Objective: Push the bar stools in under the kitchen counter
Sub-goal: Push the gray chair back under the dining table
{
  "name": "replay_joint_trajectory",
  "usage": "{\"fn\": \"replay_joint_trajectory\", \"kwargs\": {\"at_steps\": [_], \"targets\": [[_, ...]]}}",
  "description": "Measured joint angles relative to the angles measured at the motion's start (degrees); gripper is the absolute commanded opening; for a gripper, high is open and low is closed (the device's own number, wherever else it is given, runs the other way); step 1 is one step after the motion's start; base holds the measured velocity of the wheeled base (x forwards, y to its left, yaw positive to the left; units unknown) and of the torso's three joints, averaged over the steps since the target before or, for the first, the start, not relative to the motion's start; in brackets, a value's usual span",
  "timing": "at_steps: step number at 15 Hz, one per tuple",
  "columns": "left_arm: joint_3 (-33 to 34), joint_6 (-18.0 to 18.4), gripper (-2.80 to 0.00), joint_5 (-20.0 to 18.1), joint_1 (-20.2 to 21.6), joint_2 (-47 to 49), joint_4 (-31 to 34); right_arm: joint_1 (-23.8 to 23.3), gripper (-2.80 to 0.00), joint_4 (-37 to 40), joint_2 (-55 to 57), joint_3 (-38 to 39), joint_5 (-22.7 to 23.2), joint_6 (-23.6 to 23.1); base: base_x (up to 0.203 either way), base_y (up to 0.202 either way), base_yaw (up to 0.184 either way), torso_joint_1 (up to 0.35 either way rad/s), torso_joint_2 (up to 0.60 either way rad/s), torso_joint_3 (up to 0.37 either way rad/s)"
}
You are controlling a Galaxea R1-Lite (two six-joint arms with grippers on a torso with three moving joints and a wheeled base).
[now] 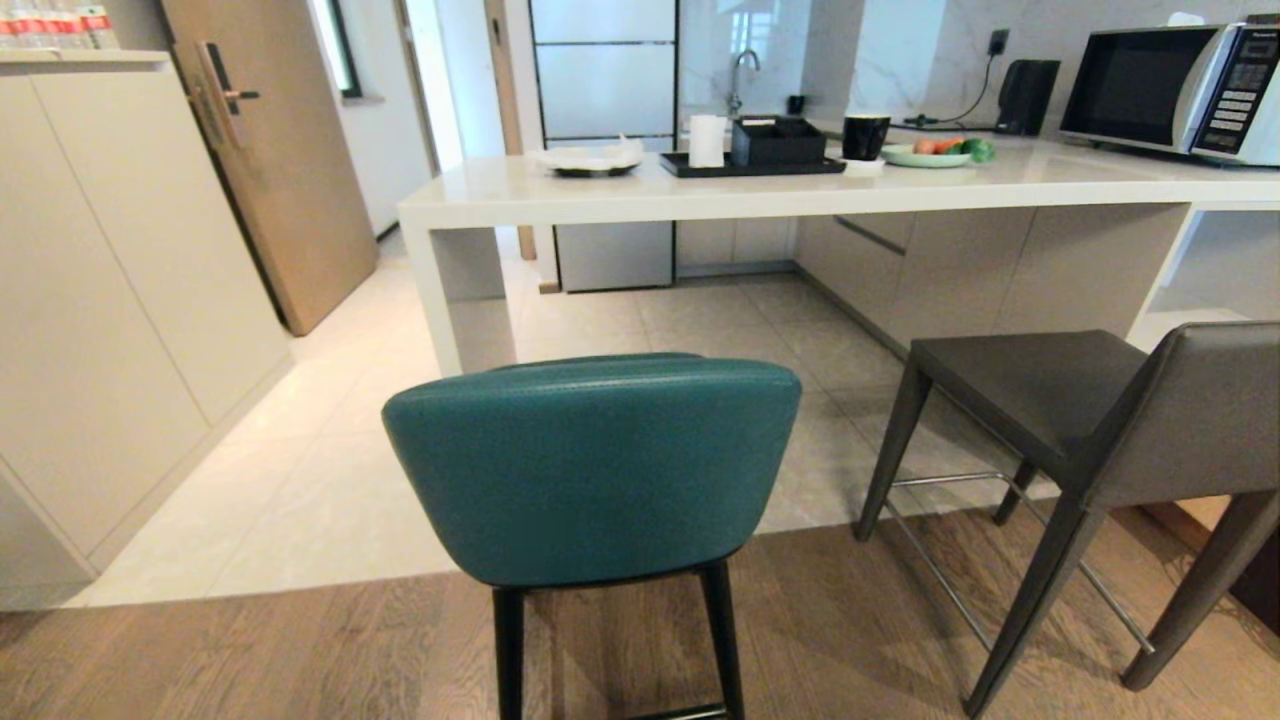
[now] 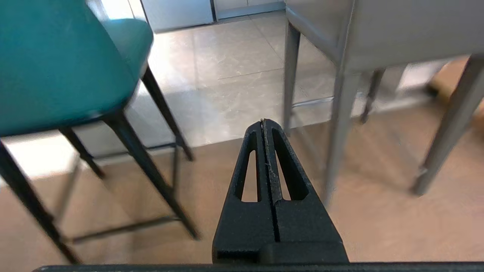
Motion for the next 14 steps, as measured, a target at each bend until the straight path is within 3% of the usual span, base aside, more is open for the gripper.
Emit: {"fn": "replay_joint_trajectory", "kwargs": {"at_steps": [2, 3, 6, 14], "targets": [[-0.35, -0.89, -2.80, 1.05, 0.02, 0.00, 0.97, 0.00, -2.80, 0.11, 0.01, 0.16, 2.38, -7.23, 0.000, 0.000, 0.000, 0.000, 0.00, 0.000], [-0.71, -0.58, -2.80, 0.91, 0.04, 0.02, 2.02, 0.00, -2.80, 0.12, 0.01, 0.82, 2.97, -8.70, 0.000, 0.000, 0.000, 0.000, 0.00, 0.000], [-0.68, -0.38, -2.80, 0.80, 0.09, 0.02, 1.47, 0.00, -2.80, -0.25, 0.01, 1.24, 2.15, -4.93, 0.000, 0.000, 0.000, 0.000, 0.00, 0.000], [0.02, -0.91, -2.80, 0.91, 0.09, 0.05, -0.51, 0.00, -2.80, -1.43, 0.01, 1.68, 1.99, -5.21, 0.000, 0.000, 0.000, 0.000, 0.00, 0.000]]}}
